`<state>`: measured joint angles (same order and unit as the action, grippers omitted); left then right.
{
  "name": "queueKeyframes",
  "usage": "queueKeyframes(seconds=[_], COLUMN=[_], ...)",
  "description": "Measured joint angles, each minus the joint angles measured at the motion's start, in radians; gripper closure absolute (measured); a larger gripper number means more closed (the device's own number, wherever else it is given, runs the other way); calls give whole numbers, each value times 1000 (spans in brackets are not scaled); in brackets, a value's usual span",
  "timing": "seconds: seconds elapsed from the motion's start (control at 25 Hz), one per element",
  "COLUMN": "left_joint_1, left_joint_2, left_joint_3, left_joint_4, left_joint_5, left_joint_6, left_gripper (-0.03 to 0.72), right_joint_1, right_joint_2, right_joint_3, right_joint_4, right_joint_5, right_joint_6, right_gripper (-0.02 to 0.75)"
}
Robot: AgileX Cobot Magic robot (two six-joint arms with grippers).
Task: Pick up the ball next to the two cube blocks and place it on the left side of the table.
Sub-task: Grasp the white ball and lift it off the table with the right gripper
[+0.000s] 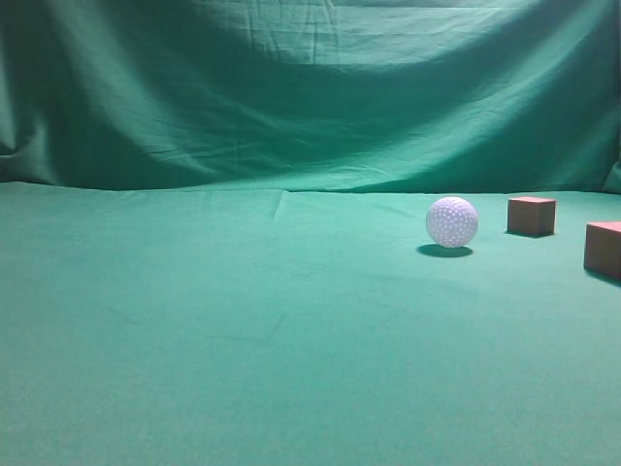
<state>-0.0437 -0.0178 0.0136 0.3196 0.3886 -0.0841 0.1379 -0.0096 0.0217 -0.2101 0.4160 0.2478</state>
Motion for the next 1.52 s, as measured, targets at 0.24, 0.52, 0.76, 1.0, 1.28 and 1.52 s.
queueKeyframes(seconds=[0.24, 0.52, 0.76, 1.0, 1.28, 1.52], left_joint_1=[0, 0, 0, 0, 0, 0], left_joint_2=[0, 0, 0, 0, 0, 0], left_joint_3=[0, 0, 0, 0, 0, 0], left_joint_4=[0, 0, 0, 0, 0, 0], left_joint_5=[0, 0, 0, 0, 0, 0], left_joint_6=[0, 0, 0, 0, 0, 0], left_gripper=[688, 688, 688, 688, 688, 688], right_joint_1=[0, 0, 0, 0, 0, 0], right_joint_2=[0, 0, 0, 0, -1, 193], right_joint_3=[0, 0, 0, 5, -40, -408], right_joint_4=[0, 0, 0, 10, 22, 20], right_joint_5=[0, 0, 0, -84, -540, -56], right_joint_6=[0, -2, -2, 24, 47, 47], right_gripper=[738, 738, 738, 738, 738, 738])
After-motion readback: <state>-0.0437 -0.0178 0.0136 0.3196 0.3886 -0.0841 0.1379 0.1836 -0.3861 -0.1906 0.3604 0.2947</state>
